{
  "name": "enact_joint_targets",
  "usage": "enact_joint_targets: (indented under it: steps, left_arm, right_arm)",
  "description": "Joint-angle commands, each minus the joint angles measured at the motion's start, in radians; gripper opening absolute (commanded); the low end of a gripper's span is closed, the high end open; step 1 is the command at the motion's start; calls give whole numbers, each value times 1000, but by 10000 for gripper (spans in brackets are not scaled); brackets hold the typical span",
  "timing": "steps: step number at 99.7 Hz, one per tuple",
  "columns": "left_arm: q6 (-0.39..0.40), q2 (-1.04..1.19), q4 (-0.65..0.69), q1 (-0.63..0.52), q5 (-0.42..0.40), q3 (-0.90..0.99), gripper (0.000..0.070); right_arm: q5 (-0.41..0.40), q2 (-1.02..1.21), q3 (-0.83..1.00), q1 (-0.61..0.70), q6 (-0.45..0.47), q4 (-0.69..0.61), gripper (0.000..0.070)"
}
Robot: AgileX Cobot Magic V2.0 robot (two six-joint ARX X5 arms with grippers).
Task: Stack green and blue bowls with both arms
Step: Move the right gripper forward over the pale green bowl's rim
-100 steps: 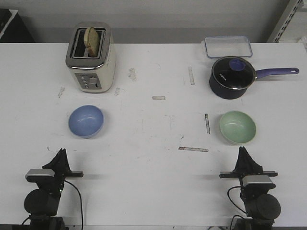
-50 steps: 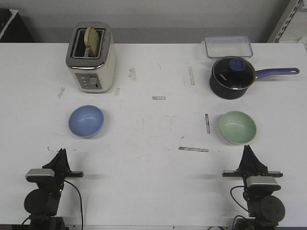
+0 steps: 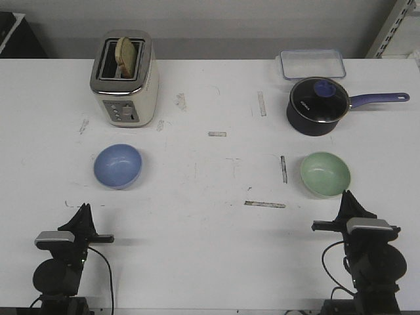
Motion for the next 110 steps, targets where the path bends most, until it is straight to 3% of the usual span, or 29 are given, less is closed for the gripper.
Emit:
enact_joint_targets:
  steps: [1,26,57,88,92,104,110]
  left_arm:
    - [7,-2,16,-1,-2,-21,1]
    - [7,-2,16,-1,-2,-21,1]
    - [7,-2,16,-1,-2,-21,1]
    - [7,-2,16,-1,-2,-21,1]
    - [7,-2,16,-1,-2,-21,1]
    - [7,-2,16,-1,-2,-21,1]
    - [7,-2,16,-1,-2,-21,1]
  right_arm:
    - [3,77,55,1,-5,-31,7]
    - [-12,329,207,1,17,-58,7]
    - [-18,639,461,-2,59,-288,7]
    - [-177,863,682,-180,95,-501,19]
    - [-204,880,697,-210,99,-504,54]
    - [-328,925,708,-293,105,-497,315]
    - [-386,950,708,-329,105,-500,379]
